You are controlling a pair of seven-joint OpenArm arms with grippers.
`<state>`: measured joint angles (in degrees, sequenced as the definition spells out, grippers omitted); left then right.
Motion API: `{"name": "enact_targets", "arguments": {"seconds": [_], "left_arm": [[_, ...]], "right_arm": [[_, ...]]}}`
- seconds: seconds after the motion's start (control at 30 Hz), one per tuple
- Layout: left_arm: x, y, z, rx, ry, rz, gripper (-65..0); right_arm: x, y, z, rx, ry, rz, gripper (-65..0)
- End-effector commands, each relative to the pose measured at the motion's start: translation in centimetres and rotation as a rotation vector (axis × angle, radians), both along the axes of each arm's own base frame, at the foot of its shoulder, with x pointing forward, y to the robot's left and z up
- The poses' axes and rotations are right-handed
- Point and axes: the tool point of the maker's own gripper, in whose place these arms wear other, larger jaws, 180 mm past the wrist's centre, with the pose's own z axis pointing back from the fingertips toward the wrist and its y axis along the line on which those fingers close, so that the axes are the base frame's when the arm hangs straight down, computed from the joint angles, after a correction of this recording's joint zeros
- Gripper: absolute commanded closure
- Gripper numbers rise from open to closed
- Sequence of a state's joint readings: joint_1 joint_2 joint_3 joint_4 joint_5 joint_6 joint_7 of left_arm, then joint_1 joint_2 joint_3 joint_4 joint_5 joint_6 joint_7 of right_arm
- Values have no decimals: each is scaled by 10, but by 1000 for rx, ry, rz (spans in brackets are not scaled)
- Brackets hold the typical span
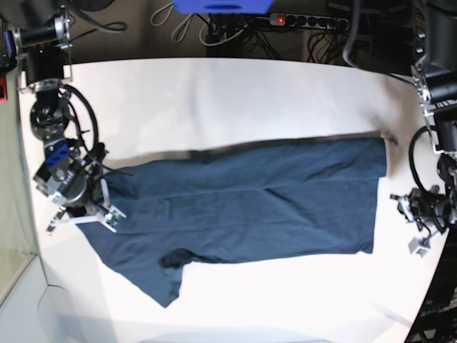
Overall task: Layout the t-shirt on the table in an organized manner, then fold the t-shirt properly
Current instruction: 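Release the right gripper and reposition it along the shirt side, then grasp the folded corners with both grippers and pull them apart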
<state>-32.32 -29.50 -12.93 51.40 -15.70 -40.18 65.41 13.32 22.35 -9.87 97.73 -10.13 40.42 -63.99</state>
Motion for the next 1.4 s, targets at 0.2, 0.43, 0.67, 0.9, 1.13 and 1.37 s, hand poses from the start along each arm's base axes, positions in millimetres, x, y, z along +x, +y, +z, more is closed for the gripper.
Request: {"name": "enact_targets", "arguments": {"seconds": [0.2,0.43,0.67,0.9,1.13,1.37], "left_arm": [[-3,30,18,37,-32,47,-3],[-45,53,-10,-34,-3,177,-10],[-56,37,-5,-163,-117,212,-344],[-57,19,43,-295,-351,203,-421],[-60,-17,18,-443,-365,262,-422],[-58,-39,2,-493,-401,296,-422]], "right_arm": [[-17,-20,-7,-7,7,-44,0],[-34,-27,-22,27,30,-71,0],[-41,-27,-29,29,50,-72,0],[-43,-20,-33,47,58,-72,0],[-43,-15,-35,61,60,-72,0],[-51,-12,-43,66,82,-70,0]]}}
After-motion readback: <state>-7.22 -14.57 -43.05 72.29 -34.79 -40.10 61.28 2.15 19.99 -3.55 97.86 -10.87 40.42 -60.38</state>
